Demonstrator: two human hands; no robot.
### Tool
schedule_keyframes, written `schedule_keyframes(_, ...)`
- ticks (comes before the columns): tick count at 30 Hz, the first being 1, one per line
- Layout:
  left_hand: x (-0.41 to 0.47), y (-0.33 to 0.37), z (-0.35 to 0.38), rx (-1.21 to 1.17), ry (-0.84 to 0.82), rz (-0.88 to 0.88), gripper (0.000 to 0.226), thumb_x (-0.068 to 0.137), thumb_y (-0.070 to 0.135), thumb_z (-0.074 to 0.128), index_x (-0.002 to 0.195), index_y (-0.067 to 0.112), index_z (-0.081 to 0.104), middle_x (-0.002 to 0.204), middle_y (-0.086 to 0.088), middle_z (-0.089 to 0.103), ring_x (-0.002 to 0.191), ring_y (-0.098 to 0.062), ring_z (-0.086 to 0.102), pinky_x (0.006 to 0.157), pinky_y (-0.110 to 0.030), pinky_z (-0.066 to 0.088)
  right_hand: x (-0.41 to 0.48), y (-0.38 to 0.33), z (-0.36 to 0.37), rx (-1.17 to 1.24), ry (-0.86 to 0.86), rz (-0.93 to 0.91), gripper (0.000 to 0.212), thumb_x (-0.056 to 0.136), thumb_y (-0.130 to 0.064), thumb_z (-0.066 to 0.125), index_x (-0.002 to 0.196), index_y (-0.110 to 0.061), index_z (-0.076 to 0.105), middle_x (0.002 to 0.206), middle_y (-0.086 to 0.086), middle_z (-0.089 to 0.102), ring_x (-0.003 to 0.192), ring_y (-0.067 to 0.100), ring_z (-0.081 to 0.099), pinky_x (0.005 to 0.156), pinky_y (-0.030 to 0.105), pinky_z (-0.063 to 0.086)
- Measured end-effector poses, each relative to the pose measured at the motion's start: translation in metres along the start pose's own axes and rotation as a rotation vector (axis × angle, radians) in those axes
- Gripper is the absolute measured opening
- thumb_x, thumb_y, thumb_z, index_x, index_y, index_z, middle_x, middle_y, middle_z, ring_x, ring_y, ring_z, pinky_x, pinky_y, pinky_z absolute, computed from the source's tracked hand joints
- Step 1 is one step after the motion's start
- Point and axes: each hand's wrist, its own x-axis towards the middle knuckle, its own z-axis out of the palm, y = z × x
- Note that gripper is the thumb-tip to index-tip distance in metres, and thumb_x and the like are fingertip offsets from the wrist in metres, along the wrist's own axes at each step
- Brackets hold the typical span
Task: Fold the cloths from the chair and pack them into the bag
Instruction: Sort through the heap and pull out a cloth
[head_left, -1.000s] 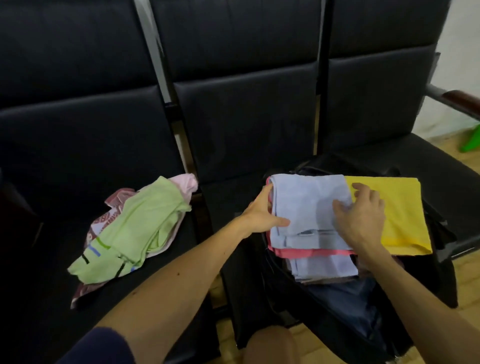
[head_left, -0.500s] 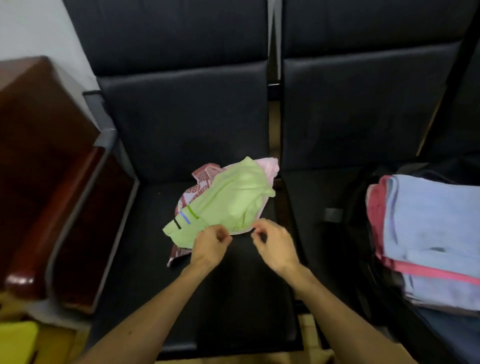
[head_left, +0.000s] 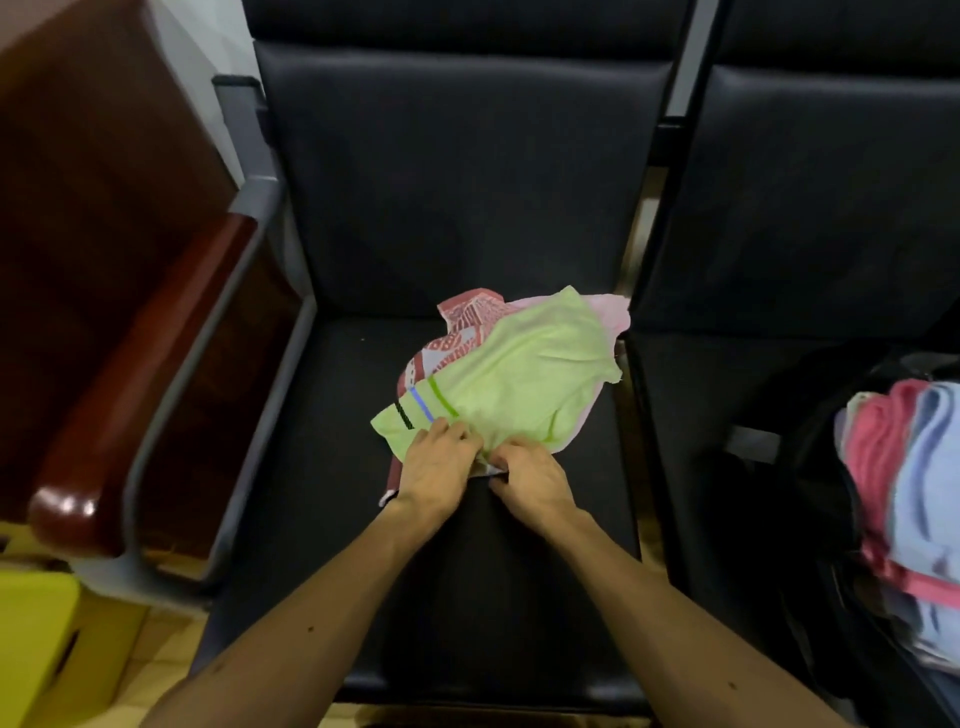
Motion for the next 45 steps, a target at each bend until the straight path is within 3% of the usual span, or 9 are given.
schedule_keyframes(10,-0.027,0.0,-0.072,-0.095,0.05,0.085,0.016,0.099,0.034,0.051,0.109,0.026,0.062,0.118,0.006,0.056,0.117,-0.018,0.042,0.097,-0.033,0.032,-0.031,-0.038,-0.039,0.162,0.046,0.009,0.021,0.09,-0.025,0.069,0.11,-0.018,0.064,0.109,0.001,0.066,0.1,0.022,0.061,0.086,0.035,0.05)
schedule_keyframes(17,-0.049,0.011,-0.245,-0.336,0.435,0.244,0.006,0.101,0.021,0.05,0.097,0.017,0.049,0.085,0.002,0.061,0.079,-0.023,0.061,0.069,-0.036,0.041,-0.061,-0.107,-0.176,0.277,0.413,-0.134,0.015,0.098,-0.035,0.056,0.085,-0.028,0.06,0.085,-0.002,0.066,0.093,0.022,0.061,0.087,0.046,0.049)
schedule_keyframes(21,-0.071,0.031,-0.36,-0.614,0.736,0.26,0.005,0.1,0.025,0.055,0.1,0.02,0.055,0.08,0.004,0.06,0.073,-0.014,0.058,0.073,-0.04,0.05,-0.11,-0.167,-0.289,0.224,0.703,-0.329,0.013,0.098,-0.034,0.053,0.086,-0.028,0.055,0.083,-0.003,0.064,0.093,0.022,0.058,0.085,0.043,0.042)
schedule_keyframes(25,-0.115,0.062,-0.433,-0.877,0.822,0.329,0.043,0.087,0.035,0.075,0.121,0.025,0.051,0.086,0.006,0.064,0.071,0.001,0.063,0.067,-0.015,0.051,-0.18,-0.211,-0.366,0.357,0.826,-0.483,0.009,0.099,-0.026,0.053,0.092,-0.022,0.058,0.078,-0.01,0.061,0.075,0.012,0.057,0.068,0.034,0.045)
schedule_keyframes(28,-0.145,0.077,-0.448,-0.916,0.746,0.39,0.056,0.077,0.04,0.083,0.122,0.029,0.052,0.1,0.009,0.069,0.086,-0.001,0.067,0.077,-0.018,0.054,-0.224,-0.231,-0.397,0.469,0.881,-0.532,0.01,0.097,-0.023,0.056,0.089,-0.02,0.061,0.083,0.004,0.07,0.075,0.022,0.065,0.069,0.04,0.05)
schedule_keyframes(35,-0.193,0.101,-0.446,-1.19,0.419,0.496,0.018,0.096,0.02,0.063,0.113,0.014,0.068,0.104,0.0,0.076,0.096,-0.017,0.073,0.086,-0.04,0.06,-0.303,-0.25,-0.416,0.705,0.858,-0.514,0.021,0.096,-0.023,0.058,0.076,-0.018,0.058,0.07,-0.001,0.064,0.06,0.011,0.058,0.059,0.026,0.047)
schedule_keyframes(40,-0.208,0.106,-0.454,-1.459,0.662,0.34,0.014,0.099,0.02,0.057,0.085,0.017,0.06,0.079,0.002,0.064,0.077,-0.016,0.059,0.07,-0.033,0.047,-0.325,-0.234,-0.395,0.767,0.668,-0.468,0.058,0.077,-0.051,0.072,0.087,0.005,0.067,0.083,0.016,0.071,0.072,0.025,0.065,0.069,0.044,0.055)
schedule_keyframes(42,-0.216,0.11,-0.459,-1.41,0.694,0.364,0.019,0.096,0.017,0.059,0.078,0.019,0.057,0.07,0.006,0.06,0.068,-0.011,0.054,0.066,-0.029,0.045,-0.334,-0.226,-0.385,0.691,0.532,-0.481,0.079,0.069,-0.067,0.076,0.083,0.01,0.061,0.073,0.02,0.069,0.059,0.022,0.056,0.056,0.033,0.046)
schedule_keyframes(45,-0.234,0.121,-0.46,-1.262,0.622,0.457,0.018,0.098,0.018,0.058,0.081,0.014,0.059,0.074,-0.005,0.066,0.069,-0.015,0.06,0.065,-0.031,0.047,-0.347,-0.22,-0.37,0.573,0.388,-0.543,0.051,0.074,-0.052,0.075,0.075,-0.003,0.059,0.057,-0.002,0.059,0.049,0.008,0.05,0.05,0.021,0.042)
